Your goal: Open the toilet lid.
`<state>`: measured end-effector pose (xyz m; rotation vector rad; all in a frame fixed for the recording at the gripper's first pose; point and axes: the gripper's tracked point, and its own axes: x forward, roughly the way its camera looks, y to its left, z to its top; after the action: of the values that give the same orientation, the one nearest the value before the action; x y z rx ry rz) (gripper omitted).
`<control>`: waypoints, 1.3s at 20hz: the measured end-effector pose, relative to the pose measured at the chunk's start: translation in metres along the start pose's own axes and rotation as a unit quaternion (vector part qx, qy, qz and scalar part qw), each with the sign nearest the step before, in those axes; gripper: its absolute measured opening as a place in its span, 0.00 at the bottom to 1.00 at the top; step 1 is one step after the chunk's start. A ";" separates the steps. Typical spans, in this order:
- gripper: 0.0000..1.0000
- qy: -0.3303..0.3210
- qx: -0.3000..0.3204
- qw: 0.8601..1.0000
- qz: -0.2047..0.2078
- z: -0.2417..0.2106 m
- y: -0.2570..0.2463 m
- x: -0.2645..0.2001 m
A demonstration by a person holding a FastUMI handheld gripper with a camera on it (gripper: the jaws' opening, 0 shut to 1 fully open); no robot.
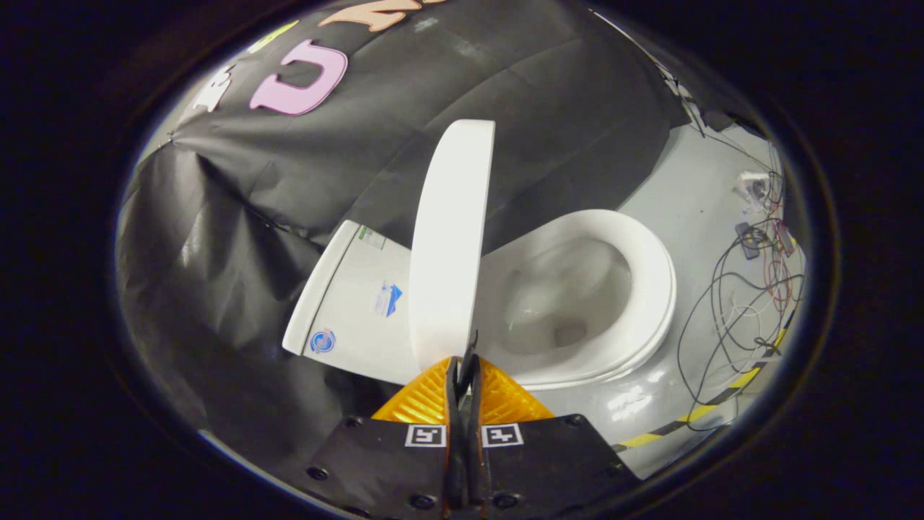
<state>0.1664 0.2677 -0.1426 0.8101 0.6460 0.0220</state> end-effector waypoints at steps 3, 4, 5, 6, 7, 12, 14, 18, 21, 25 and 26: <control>0.04 0.001 -0.016 1.000 -0.008 0.002 0.010 -0.001; 0.04 0.000 -0.018 1.000 -0.010 0.002 0.014 0.000; 0.04 -0.001 -0.020 1.000 -0.012 0.002 0.020 -0.001; 0.04 -0.002 -0.026 1.000 -0.014 0.002 0.024 0.000; 0.04 -0.004 -0.031 0.999 -0.018 0.003 0.026 0.000; 0.04 -0.005 -0.052 0.998 -0.032 0.004 0.042 0.001; 0.04 -0.004 -0.057 0.998 -0.036 0.005 0.049 0.003; 0.04 -0.004 -0.078 0.996 -0.048 0.006 0.065 0.003; 0.04 -0.003 -0.094 0.994 -0.059 0.005 0.078 0.004; 0.04 -0.001 -0.117 0.990 -0.076 0.006 0.095 0.008; 0.04 0.000 -0.119 0.990 -0.079 0.007 0.099 0.009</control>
<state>0.1991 0.3347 -0.0769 0.5268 0.6907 -0.0433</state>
